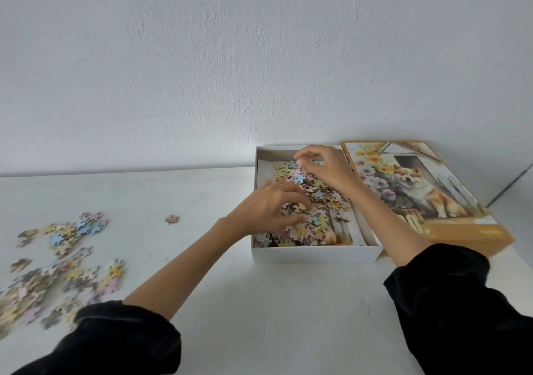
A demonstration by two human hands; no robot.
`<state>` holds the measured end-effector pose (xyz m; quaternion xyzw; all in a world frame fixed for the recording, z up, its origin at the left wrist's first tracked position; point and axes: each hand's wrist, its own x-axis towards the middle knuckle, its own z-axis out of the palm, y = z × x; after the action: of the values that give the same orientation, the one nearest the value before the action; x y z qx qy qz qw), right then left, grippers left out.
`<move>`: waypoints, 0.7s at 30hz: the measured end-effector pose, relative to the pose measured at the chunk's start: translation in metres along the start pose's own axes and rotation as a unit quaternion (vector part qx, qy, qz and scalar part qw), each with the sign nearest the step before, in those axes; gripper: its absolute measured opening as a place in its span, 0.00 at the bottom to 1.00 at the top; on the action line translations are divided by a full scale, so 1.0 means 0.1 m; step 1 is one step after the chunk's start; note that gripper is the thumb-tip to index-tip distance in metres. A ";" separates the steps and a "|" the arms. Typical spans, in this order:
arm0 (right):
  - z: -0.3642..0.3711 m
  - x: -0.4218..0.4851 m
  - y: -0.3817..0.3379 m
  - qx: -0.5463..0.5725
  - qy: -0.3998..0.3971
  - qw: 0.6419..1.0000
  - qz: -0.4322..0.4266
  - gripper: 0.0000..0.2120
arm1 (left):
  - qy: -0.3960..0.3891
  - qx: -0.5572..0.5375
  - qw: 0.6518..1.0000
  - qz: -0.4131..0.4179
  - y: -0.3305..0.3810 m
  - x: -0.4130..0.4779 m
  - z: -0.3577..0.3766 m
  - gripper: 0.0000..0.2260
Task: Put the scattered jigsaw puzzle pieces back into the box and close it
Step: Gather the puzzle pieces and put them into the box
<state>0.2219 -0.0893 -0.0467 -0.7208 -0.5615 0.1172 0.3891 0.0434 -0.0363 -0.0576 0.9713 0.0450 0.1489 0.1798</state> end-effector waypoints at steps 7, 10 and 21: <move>0.06 -0.05 -0.31 0.012 0.022 1.000 -0.018 0.06 | 0.026 -0.062 0.998 -0.012 0.00 -0.28 -0.27 0.09; 0.13 -0.09 -0.53 0.012 0.027 0.999 -0.027 0.06 | 0.031 -0.083 0.996 -0.009 0.00 -0.45 -0.42 0.09; 0.83 -0.25 -1.46 0.020 0.004 0.999 -0.043 0.07 | 0.030 -0.086 0.996 -0.005 -0.18 -1.52 -0.98 0.08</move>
<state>0.0583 -0.0668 -0.0076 -0.6887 -0.5881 0.1085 0.4101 -0.1324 -0.0078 -0.0181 0.9472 0.0425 0.1803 0.2618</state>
